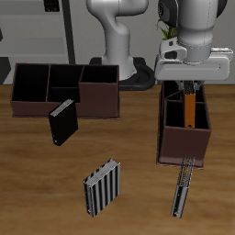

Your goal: Place the orange book into the left desk caddy's right compartment

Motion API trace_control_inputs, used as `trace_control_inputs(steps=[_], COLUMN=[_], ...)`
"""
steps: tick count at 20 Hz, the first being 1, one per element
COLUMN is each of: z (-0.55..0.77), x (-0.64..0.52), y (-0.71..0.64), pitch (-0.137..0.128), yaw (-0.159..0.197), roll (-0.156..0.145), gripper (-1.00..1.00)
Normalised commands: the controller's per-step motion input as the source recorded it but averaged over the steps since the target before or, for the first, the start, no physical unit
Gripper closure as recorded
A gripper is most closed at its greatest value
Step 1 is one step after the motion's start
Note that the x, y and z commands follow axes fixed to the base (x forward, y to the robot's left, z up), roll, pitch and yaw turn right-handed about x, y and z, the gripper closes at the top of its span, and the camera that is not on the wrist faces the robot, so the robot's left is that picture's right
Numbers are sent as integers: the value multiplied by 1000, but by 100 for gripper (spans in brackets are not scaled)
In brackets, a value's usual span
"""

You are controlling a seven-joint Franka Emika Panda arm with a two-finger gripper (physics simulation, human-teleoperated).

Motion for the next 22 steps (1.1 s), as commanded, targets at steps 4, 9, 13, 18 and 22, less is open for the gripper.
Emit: trace_control_inputs(steps=[4, 9, 13, 18, 22], z=[-218, -277, -241, -287, -126], x=[105, 36, -2, -13, 35], y=[-25, 20, 102, 87, 11], pitch=[27, 38, 35, 58, 35], yaw=[-1, -3, -2, 8, 1], roll=[2, 15, 29, 16, 15], gripper=[100, 100, 100, 100, 100])
